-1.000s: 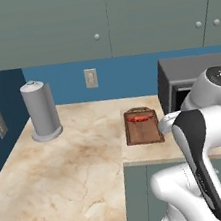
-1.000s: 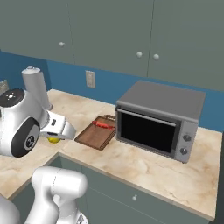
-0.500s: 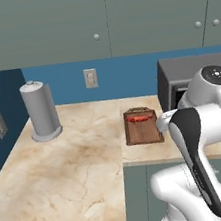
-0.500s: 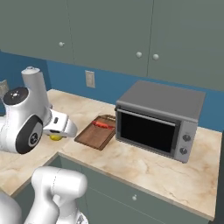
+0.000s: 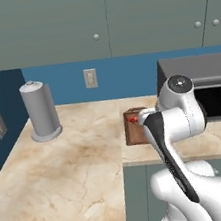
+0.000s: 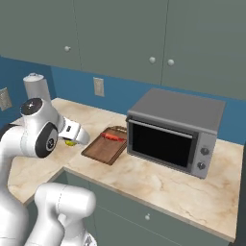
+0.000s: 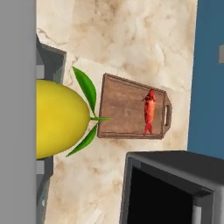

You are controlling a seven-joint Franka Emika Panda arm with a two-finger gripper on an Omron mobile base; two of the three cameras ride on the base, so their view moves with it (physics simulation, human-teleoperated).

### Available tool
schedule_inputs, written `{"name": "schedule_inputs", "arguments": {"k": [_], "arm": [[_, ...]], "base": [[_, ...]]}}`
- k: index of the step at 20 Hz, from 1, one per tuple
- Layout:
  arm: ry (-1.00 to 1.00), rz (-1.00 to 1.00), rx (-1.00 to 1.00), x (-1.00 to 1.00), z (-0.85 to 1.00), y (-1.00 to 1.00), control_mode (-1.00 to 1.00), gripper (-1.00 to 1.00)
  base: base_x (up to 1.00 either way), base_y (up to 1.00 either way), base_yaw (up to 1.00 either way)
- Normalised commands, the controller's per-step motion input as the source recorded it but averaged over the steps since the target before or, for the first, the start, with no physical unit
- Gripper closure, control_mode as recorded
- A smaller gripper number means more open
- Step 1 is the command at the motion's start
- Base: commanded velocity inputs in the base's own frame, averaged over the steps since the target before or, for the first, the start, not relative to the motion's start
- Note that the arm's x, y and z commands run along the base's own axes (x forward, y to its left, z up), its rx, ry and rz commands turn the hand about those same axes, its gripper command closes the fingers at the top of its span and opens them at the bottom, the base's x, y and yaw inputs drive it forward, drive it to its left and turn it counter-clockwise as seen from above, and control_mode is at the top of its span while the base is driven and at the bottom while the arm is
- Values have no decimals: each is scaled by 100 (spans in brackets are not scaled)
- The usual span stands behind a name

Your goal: Retrieve a lemon from the fridge and place it on the cutting board with the fish.

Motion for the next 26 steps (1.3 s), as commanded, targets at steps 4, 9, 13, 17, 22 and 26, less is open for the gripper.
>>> {"name": "schedule_inputs", "arguments": {"k": [4, 9, 13, 17, 22, 26], "arm": [[4, -35, 9, 65, -42, -19, -100, 100], [1, -18, 16, 45, -12, -7, -100, 100], [10, -7, 17, 44, -8, 0, -100, 100], [22, -2, 3, 50, -11, 0, -100, 100], [14, 0, 0, 59, -10, 0, -100, 100], [0, 0, 0, 50, -22, 0, -100, 100]], "base": [[0, 0, 0], [0, 0, 0], [0, 0, 0], [0, 0, 0], [0, 0, 0], [0, 0, 0]]}}
